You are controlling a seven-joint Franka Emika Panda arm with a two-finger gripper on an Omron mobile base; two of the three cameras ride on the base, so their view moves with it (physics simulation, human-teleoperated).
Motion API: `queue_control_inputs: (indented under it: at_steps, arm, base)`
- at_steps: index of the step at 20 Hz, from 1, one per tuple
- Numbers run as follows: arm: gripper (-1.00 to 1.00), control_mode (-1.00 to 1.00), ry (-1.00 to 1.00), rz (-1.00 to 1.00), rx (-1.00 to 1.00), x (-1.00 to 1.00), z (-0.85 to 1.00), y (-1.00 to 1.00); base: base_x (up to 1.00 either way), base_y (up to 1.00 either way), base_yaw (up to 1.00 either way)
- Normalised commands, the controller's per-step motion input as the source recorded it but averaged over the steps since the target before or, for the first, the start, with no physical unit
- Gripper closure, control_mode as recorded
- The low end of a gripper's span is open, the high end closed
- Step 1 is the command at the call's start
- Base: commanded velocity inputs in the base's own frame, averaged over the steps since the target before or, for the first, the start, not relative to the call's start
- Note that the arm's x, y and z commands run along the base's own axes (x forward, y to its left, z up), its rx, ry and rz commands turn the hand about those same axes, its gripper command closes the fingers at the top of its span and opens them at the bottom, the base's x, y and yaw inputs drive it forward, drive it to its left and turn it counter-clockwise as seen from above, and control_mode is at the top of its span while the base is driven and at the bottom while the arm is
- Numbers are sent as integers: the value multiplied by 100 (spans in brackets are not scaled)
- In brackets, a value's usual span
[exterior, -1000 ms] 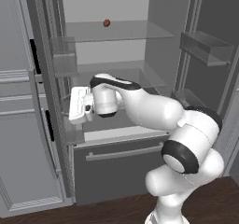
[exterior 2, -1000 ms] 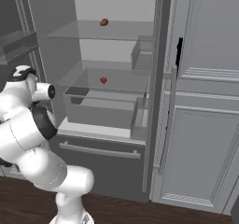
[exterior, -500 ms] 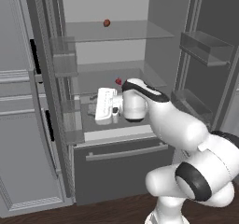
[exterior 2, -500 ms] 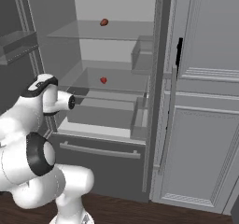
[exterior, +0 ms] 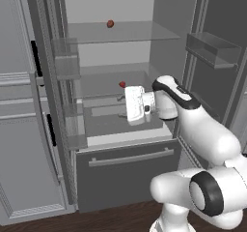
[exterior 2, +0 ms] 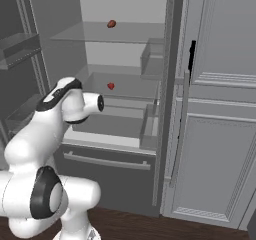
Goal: Take the strawberry from the fridge and place it on top of the pancake, located on the dining counter.
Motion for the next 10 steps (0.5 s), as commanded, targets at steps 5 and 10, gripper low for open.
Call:
queue_control_inputs:
  at_steps: [5, 10]
  arm:
    - [-100, -100, -3, 26, -47, -1, 14, -86]
    - [-100, -100, -9, 34, -65, -25, 0, -81]
  base:
    - [0, 0, 0]
    - [0, 0, 0]
